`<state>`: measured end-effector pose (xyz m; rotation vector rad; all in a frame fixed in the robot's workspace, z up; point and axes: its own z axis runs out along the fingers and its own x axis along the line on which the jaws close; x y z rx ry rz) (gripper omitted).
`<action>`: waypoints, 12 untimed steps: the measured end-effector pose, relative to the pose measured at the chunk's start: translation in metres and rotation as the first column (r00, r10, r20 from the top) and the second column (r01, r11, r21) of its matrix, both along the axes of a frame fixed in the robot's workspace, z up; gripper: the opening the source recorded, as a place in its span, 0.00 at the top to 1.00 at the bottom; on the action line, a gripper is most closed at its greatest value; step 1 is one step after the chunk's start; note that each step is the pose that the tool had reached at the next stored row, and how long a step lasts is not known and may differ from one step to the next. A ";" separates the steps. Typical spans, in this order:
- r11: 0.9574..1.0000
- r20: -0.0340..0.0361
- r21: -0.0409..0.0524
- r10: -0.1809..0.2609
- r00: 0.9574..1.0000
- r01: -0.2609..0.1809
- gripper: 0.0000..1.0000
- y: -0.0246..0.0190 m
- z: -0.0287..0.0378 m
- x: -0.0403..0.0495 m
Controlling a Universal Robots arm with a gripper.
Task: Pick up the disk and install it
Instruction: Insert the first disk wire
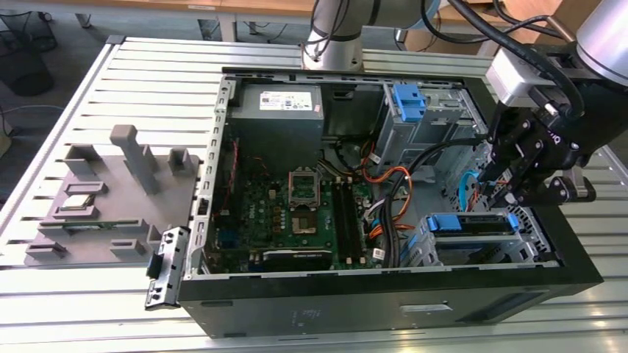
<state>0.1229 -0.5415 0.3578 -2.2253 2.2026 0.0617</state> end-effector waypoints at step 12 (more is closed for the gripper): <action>1.000 0.000 0.000 0.000 1.000 0.000 0.83 0.0000 0.0000 0.0000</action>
